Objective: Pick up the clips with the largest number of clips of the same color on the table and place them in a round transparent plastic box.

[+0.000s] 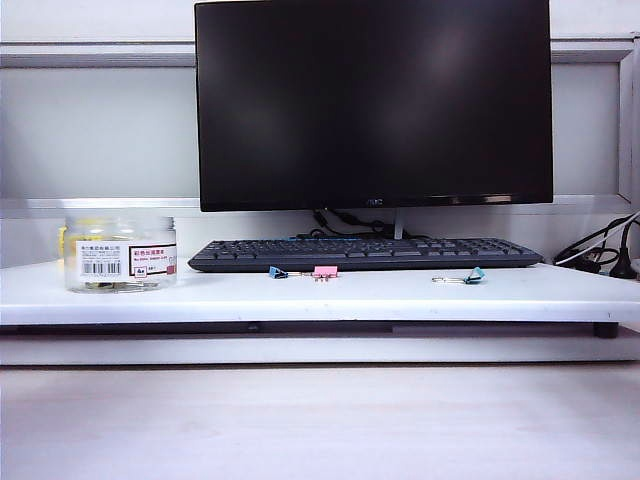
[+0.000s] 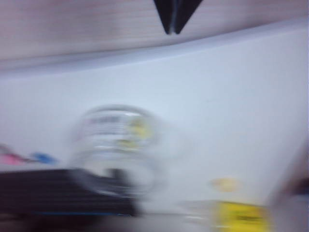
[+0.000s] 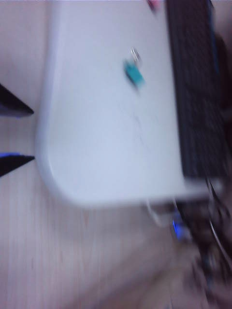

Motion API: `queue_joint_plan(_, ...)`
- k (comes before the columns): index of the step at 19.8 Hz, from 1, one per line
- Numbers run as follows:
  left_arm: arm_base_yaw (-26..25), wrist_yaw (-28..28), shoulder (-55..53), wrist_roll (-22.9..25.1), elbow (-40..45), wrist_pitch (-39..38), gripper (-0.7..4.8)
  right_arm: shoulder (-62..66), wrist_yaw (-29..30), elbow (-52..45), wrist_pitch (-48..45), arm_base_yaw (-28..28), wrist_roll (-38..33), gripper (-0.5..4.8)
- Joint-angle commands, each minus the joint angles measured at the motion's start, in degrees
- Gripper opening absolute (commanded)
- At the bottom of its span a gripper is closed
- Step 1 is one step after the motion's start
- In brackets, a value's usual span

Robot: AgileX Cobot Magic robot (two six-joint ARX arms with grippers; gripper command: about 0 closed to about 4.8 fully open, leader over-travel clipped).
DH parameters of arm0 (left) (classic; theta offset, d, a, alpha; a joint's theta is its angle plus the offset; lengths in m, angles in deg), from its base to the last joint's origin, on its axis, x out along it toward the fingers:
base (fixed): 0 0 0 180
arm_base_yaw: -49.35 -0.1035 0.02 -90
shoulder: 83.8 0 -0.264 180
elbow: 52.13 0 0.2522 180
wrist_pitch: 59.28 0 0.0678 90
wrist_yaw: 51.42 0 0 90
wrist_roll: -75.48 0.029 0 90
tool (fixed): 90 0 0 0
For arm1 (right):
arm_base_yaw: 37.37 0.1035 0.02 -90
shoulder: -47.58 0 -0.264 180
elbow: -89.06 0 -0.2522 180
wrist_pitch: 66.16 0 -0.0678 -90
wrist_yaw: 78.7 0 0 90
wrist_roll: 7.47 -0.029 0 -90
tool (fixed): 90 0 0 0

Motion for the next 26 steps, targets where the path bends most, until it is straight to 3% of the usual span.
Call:
queue_joint_plan(1, -4.46, 0.24, 0.15, 0.09, -0.11, -0.20, -0.05, -0.85, -0.02, 0.07, -0.92, -3.50, -0.17, 1.03)
queue_joint_plan(4, -6.93, 0.24, 0.15, 0.11, -0.11, -0.17, -0.05, -1.11, -0.04, 0.07, -0.90, -5.90, -0.17, 1.03)
queue_joint_plan(18, -6.91, 0.44, 0.15, 0.09, -0.11, -0.17, -0.05, -4.87, -0.02, 0.09, -1.20, -6.60, -0.15, 1.03)
queue_joint_plan(22, -6.88, 0.44, 0.15, 0.11, -0.11, -0.17, -0.05, -4.87, -0.04, 0.09, -1.20, -10.82, -0.15, 1.03)
queue_joint_plan(26, -6.88, 0.44, 0.15, 0.11, -0.11, -0.17, -0.05, -4.87, -0.04, 0.09, -1.20, -10.99, -0.15, 1.03)
